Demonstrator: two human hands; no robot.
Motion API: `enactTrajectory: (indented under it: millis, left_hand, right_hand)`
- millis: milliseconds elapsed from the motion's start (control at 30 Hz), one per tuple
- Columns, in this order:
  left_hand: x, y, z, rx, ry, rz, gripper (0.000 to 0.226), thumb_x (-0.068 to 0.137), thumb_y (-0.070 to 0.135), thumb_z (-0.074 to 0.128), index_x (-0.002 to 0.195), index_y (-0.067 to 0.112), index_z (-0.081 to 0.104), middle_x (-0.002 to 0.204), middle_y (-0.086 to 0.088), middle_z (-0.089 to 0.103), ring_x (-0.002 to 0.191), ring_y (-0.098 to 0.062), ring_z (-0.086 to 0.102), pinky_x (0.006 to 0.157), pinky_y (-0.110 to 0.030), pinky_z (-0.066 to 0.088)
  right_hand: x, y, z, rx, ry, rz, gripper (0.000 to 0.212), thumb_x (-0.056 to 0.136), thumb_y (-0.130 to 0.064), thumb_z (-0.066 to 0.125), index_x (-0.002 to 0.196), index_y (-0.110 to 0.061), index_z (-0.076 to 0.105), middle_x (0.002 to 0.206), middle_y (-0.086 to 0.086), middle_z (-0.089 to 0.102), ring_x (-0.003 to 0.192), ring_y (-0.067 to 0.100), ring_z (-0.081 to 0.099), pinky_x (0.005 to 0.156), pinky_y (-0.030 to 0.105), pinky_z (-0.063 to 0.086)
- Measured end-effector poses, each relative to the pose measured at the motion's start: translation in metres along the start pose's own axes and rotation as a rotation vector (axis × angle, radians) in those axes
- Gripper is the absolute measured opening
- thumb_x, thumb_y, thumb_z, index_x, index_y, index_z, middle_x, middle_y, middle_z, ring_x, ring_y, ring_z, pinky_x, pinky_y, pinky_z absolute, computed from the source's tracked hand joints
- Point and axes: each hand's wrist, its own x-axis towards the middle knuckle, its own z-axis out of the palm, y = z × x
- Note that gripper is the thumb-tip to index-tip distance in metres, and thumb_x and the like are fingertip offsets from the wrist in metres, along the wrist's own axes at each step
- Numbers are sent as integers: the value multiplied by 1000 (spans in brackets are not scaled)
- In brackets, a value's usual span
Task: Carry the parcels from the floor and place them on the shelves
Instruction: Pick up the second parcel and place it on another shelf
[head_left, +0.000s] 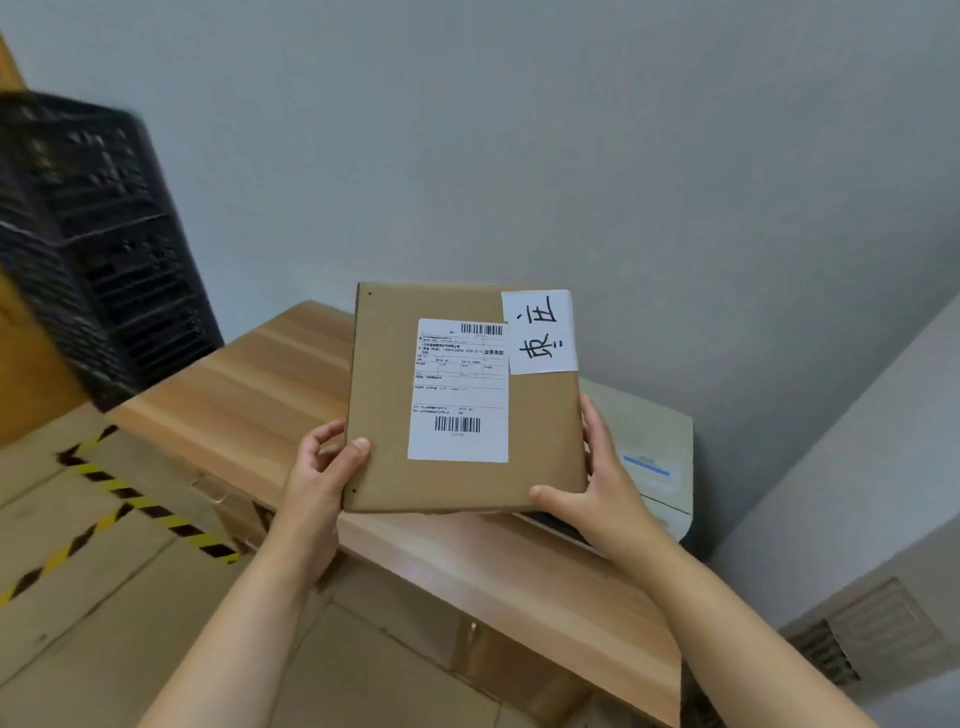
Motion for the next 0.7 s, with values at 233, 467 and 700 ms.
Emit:
enactTrajectory:
  millis: [233, 467, 700]
  left_hand:
    - [1, 16, -34, 84, 162, 91, 48, 82, 24, 65, 125, 29, 45, 119, 7, 54, 102, -17, 54, 79, -34, 46]
    - [-7, 25, -35, 216, 348, 219, 77, 62, 38, 71, 132, 28, 42, 128, 5, 54, 111, -7, 52, 80, -22, 43]
    - [-46, 29, -58, 292, 657, 268, 77, 72, 26, 69, 140, 30, 33, 136, 4, 51, 119, -10, 50, 92, -25, 39]
  right_hand:
    - [63, -10, 40, -90, -180, -143, 104, 70, -14, 75, 147, -36, 10, 147, -18, 25, 131, -1, 30, 106, 22, 29]
    - [122, -11, 61, -78, -367, -264, 98, 69, -14, 75, 145, -36, 17, 141, -17, 24, 126, -1, 29, 97, 13, 26]
    - [145, -22, 125, -54, -657, -359, 93, 72, -15, 75, 143, -37, 19, 146, -14, 22, 129, 2, 26, 107, 24, 29]
